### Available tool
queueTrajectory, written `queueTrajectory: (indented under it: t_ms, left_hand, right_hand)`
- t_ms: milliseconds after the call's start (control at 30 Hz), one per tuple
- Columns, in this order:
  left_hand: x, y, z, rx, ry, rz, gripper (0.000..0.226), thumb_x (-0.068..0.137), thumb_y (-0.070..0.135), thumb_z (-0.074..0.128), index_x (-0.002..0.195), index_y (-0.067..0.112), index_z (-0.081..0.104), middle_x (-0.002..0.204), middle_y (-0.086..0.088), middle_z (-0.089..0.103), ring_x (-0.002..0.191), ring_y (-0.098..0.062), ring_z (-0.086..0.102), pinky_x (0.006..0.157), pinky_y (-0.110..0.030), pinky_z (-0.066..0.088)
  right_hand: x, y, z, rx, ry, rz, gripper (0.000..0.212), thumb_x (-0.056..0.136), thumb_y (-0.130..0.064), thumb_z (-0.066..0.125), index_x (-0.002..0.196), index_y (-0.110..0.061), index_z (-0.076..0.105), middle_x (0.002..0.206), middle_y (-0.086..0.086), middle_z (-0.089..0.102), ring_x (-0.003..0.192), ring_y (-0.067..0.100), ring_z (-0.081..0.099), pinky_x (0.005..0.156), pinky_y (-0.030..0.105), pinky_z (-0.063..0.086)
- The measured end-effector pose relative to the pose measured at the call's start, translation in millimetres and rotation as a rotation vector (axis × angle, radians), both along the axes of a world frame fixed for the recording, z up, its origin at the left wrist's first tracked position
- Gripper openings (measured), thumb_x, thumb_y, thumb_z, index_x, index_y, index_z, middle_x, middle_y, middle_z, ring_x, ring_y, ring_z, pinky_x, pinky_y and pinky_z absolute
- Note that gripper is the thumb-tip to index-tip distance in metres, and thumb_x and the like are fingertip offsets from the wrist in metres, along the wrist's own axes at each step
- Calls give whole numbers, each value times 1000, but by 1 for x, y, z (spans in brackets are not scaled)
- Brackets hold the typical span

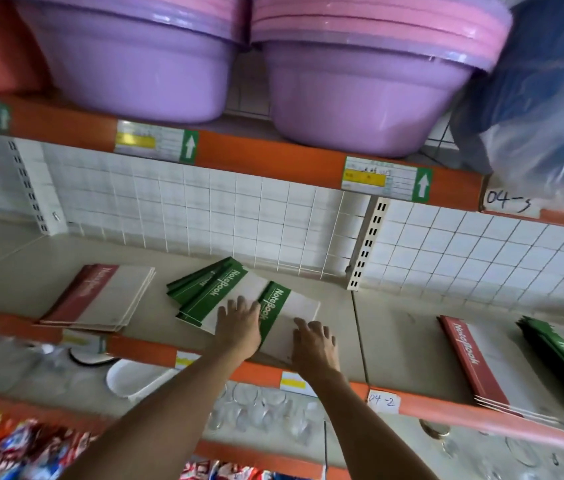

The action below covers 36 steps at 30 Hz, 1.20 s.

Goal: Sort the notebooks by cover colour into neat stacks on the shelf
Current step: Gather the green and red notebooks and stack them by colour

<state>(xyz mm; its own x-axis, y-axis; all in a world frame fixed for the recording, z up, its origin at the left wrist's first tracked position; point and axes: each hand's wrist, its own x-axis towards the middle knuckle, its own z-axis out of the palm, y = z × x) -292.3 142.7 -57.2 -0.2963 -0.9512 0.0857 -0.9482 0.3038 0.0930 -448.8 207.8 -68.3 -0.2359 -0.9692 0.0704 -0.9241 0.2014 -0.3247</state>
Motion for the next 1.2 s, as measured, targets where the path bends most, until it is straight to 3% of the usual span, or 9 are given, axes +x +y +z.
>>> queueTrajectory:
  t_ms: [100,200,267,367,567,733,967,1100,1200]
  left_hand:
    - [15,-8,-10,59,-52,183,54,103,47,32,148,17,30,157,-28,20,144,-47,18,116,-59,13]
    - [17,-6,-19,-24,-118,151,53,104,47,30,143,13,39,148,-29,36,134,-47,34,108,-58,30]
    - [14,-4,-20,-120,-44,47,36,101,41,47,119,14,61,120,-18,61,112,-38,52,90,-51,45]
    - [10,-6,-28,-240,66,-26,18,76,23,83,88,16,71,86,-6,66,84,-31,60,68,-44,49]
    - [12,-6,-35,-285,74,184,36,84,30,70,112,9,65,101,-20,63,96,-38,54,84,-48,40]
    - [6,-11,-43,-295,53,230,24,82,19,72,102,6,68,92,-21,61,87,-35,53,78,-45,39]
    - [7,-15,-31,-85,218,269,58,82,61,64,105,9,55,111,-17,52,105,-34,46,86,-46,44]
    - [9,-24,-18,122,472,416,89,66,63,79,122,6,40,128,-16,42,119,-34,39,98,-46,37]
    - [10,-28,-14,198,490,477,104,59,69,81,128,4,38,132,-14,43,125,-34,40,103,-44,32]
  right_hand:
    - [8,3,-8,-30,31,-25,37,101,-48,33,122,-28,56,131,3,50,120,27,43,101,41,33]
    - [10,2,-13,-86,21,-90,40,98,-53,31,115,-25,55,128,2,52,118,25,44,101,42,32]
    - [10,-3,-12,-59,17,-138,52,94,-63,33,122,-22,50,130,3,48,120,27,42,103,43,30]
    - [11,-8,-10,6,32,-262,81,83,-80,38,134,-17,41,134,9,44,122,31,39,102,45,31]
    - [5,-15,-4,62,-63,-503,98,65,-84,60,124,-7,44,129,16,48,121,34,43,102,43,33]
    - [-6,-23,1,79,-147,-553,104,60,-80,71,127,-5,44,130,17,51,123,34,47,103,42,36]
    - [-22,-28,-14,86,-362,-464,115,35,-92,62,119,-13,60,115,9,64,105,30,62,94,46,51]
    - [-12,-12,-2,11,-212,-467,91,58,-84,66,110,-10,53,112,9,64,108,30,56,95,39,44]
    - [-12,-8,-7,-65,-173,-451,69,80,-72,58,108,-9,51,114,10,64,109,30,54,95,40,39]
